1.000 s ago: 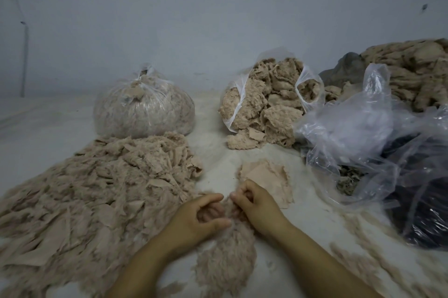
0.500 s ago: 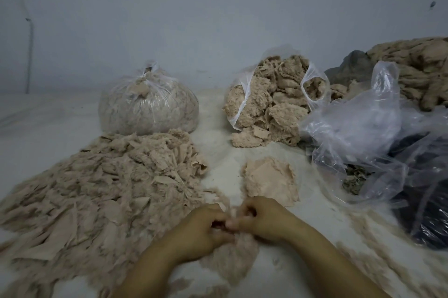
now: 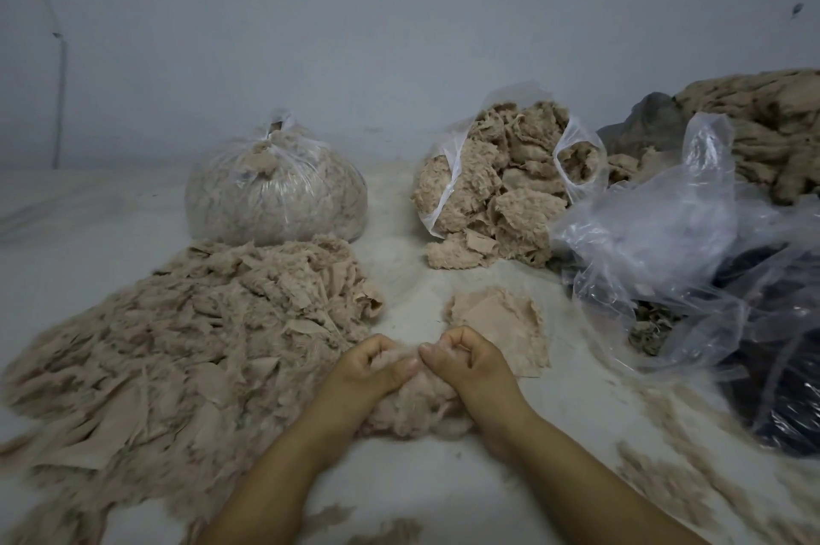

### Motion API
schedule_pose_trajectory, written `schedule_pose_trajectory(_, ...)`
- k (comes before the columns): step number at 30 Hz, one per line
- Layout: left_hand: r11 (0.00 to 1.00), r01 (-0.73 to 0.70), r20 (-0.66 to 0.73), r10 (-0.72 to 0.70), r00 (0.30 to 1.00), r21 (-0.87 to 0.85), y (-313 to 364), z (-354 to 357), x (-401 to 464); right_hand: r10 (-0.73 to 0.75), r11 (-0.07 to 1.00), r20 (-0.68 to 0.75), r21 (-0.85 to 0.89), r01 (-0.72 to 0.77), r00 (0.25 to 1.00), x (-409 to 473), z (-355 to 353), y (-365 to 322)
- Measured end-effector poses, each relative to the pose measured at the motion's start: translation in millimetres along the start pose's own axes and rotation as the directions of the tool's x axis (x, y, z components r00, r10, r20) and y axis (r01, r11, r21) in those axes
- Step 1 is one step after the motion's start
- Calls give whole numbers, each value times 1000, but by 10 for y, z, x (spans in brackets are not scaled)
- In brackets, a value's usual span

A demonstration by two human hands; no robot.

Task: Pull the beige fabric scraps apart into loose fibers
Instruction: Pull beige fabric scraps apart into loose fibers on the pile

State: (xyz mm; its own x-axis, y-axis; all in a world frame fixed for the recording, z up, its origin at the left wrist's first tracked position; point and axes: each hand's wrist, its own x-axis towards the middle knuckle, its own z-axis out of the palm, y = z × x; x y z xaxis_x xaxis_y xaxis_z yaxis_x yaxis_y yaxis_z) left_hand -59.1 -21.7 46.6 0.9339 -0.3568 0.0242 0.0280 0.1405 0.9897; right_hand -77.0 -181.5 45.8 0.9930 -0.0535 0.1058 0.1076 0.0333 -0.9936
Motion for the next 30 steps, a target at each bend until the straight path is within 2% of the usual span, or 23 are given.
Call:
schedule_pose_trajectory(4,995,96,177,-90,980,-28,-24,-30,-23,-38,998,47,47,36,998,-19,20,0)
schedule_pose_trajectory(5,993,103,183,-91,979,-57,-37,-11,-23,-38,998,63,43,35,997,-26,28,-3)
schedule_pose_trajectory(7,984,68,86,-55,995,-164,-20,39,-4,-17,999,105,50,12,994,-35,35,1)
schedule_pose_trajectory(9,961,-16,-103,-13,995,-276,46,28,32,3,997,147,81,-15,989,-32,41,4)
schedule_pose_trajectory(12,928,-149,-370,13,929,-342,153,-150,77,0,997,164,82,-14,987,-15,1,27)
schedule_pose_trajectory(13,920,-162,-404,4,915,-357,178,-205,76,-1,998,169,70,-11,986,-20,-15,20)
schedule_pose_trajectory(15,900,-96,-334,-58,941,-426,207,-215,52,-43,999,176,-17,47,983,-26,-33,12)
schedule_pose_trajectory(17,870,52,-158,-147,976,-490,190,-126,35,-151,949,138,-256,183,979,-30,-29,0)
schedule_pose_trajectory(19,871,154,-44,-196,980,-466,154,-30,25,-291,832,120,-458,313,949,-17,-18,13)
schedule_pose_trajectory(21,917,168,-22,-188,982,-363,104,19,9,-434,766,125,-471,439,892,-3,6,33)
schedule_pose_trajectory(23,956,137,-91,-165,982,-260,74,29,11,-446,808,102,-382,449,889,3,25,60)
schedule_pose_trajectory(25,982,101,-195,-132,972,-158,77,-7,28,-306,944,-2,-130,303,952,4,43,58)
schedule_pose_trajectory(26,993,64,-239,-87,967,-100,76,-32,40,-228,974,-66,0,228,972,16,47,43)
schedule_pose_trajectory(28,1000,-18,-227,24,974,25,74,-49,39,-76,981,-120,170,96,990,26,49,12)
schedule_pose_trajectory(30,972,-74,-122,103,987,222,39,-20,20,21,967,-68,256,-3,997,26,44,14)
